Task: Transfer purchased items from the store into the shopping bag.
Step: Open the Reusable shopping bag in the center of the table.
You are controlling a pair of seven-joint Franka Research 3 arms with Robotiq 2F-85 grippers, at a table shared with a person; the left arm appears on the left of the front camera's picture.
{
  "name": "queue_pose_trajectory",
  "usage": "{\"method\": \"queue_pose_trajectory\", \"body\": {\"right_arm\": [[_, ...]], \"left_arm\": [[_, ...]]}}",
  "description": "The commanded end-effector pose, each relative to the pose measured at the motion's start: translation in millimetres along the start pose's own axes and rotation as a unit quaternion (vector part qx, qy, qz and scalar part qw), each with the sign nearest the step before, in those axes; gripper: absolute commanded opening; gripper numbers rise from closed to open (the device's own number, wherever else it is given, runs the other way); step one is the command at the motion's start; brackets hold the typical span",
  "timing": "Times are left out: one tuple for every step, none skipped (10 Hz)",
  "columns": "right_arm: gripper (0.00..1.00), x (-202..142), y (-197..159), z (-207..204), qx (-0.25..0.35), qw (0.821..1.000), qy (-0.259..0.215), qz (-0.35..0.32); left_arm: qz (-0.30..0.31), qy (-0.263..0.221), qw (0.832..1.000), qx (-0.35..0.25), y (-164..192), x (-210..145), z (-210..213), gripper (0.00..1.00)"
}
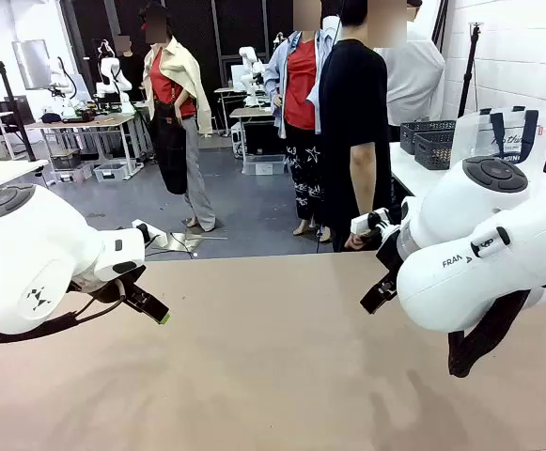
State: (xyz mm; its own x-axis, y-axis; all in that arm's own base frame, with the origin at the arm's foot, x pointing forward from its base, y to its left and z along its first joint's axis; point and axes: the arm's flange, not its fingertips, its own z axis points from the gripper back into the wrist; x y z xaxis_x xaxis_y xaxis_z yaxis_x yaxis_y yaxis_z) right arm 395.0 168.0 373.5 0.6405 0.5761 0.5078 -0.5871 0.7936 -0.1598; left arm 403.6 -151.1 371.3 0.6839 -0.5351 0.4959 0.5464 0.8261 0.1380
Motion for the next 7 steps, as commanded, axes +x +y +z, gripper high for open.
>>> {"method": "queue_pose_trajectory", "body": {"right_arm": [[1.0,0.0,0.0,0.0,0.0,1.0,0.0,0.0],[1.0,0.0,0.0,0.0,0.0,1.0,0.0,0.0],[1.0,0.0,0.0,0.0,0.0,1.0,0.0,0.0],[1.0,0.0,0.0,0.0,0.0,1.0,0.0,0.0],[1.0,0.0,0.0,0.0,0.0,1.0,0.0,0.0],[1.0,0.0,0.0,0.0,0.0,1.0,0.0,0.0],[1.0,0.0,0.0,0.0,0.0,1.0,0.0,0.0]], "left_arm": [[0.0,0.0,1.0,0.0,0.0,0.0,0.1,1.0],[0.0,0.0,1.0,0.0,0.0,0.0,0.1,1.0],[0.0,0.0,1.0,0.0,0.0,0.0,0.1,1.0],[0.0,0.0,1.0,0.0,0.0,0.0,0.1,1.0],[0.0,0.0,1.0,0.0,0.0,0.0,0.1,1.0],[0.0,0.0,1.0,0.0,0.0,0.0,0.1,1.0],[0.0,0.0,1.0,0.0,0.0,0.0,0.1,1.0]]}}
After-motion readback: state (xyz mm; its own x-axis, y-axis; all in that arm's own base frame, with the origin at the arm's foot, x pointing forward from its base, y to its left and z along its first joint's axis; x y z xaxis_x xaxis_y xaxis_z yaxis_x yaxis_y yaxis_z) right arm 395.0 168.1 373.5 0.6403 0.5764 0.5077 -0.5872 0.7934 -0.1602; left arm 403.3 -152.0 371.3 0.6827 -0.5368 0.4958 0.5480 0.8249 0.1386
